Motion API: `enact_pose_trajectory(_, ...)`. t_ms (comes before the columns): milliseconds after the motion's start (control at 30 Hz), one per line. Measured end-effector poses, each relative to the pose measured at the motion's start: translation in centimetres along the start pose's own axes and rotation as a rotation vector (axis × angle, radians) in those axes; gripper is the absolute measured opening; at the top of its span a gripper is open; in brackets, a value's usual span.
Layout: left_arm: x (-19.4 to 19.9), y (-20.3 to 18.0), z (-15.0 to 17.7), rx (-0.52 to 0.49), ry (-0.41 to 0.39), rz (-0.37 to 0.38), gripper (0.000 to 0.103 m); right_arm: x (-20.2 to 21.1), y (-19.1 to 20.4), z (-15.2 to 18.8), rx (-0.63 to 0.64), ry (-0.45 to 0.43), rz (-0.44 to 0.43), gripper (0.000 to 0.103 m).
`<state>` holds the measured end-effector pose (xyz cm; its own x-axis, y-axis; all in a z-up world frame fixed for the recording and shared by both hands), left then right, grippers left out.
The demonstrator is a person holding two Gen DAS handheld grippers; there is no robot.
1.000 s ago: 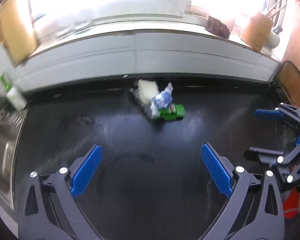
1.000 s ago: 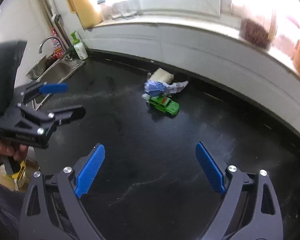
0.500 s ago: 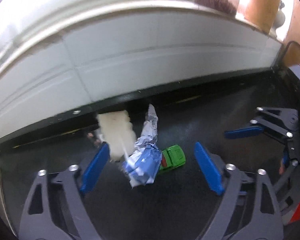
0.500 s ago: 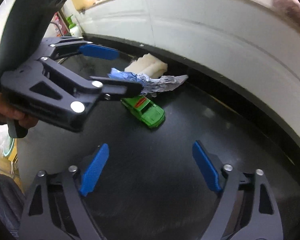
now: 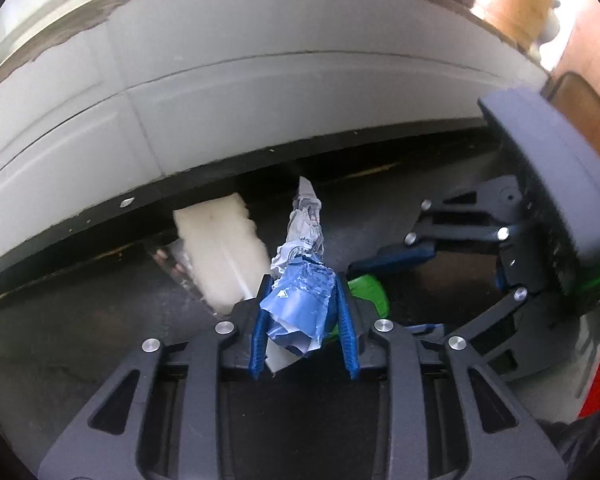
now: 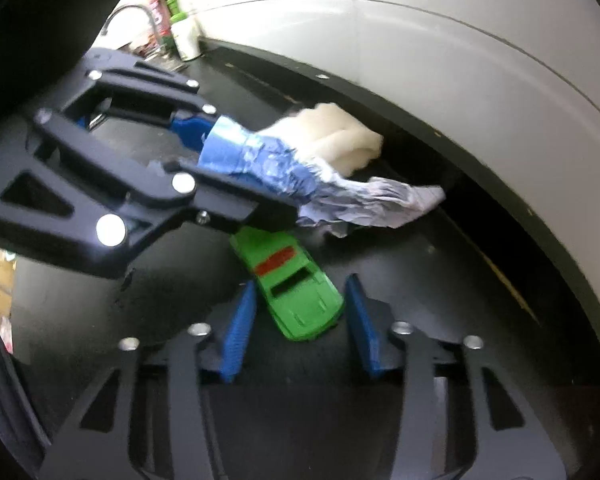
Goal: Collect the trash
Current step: 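Grasp the foil-wrapped blue item with the left tool while the right tool grasps the green toy car, then lift the foil item and green toy car off the countertop toward the bin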
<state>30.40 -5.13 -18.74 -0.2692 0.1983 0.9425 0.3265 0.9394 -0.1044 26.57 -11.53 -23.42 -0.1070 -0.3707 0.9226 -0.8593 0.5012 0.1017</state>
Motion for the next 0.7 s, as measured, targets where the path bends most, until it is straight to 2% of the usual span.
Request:
enact_pose_trajectory(100, 0.9, 0.5, 0.2, 0.02, -0.016, -0.008, 0.029, -0.2, 0.8, -0.2, 0.026, 0.009, -0.005, 0.038)
enact_pose_trajectory(367, 5.0, 1.0, 1.8, 0.072, -0.073, -0.048, 0.029, 1.7, 3.1, 0.8, 0.006, 0.011, -0.006, 0.038)
enact_pose_trajectory(700, 10.8, -1.0, 7.8, 0.167, -0.125, -0.119, 0.029, 6.1, 6.5, 3.5, -0.114, -0.012, 0.023, 0.038)
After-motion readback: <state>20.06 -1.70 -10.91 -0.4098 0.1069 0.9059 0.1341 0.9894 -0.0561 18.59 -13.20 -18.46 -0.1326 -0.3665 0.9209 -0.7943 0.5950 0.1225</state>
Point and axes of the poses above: each gripper's, at about its wrist camera, not at the fingertips, and x roughly against the way its jaws point, y to its left, z to its underside, the point moved 4 cm from there along -x, roughly the way its jaws point, and after that the axes turned 12 degrees about y, right-handed, at the moved point
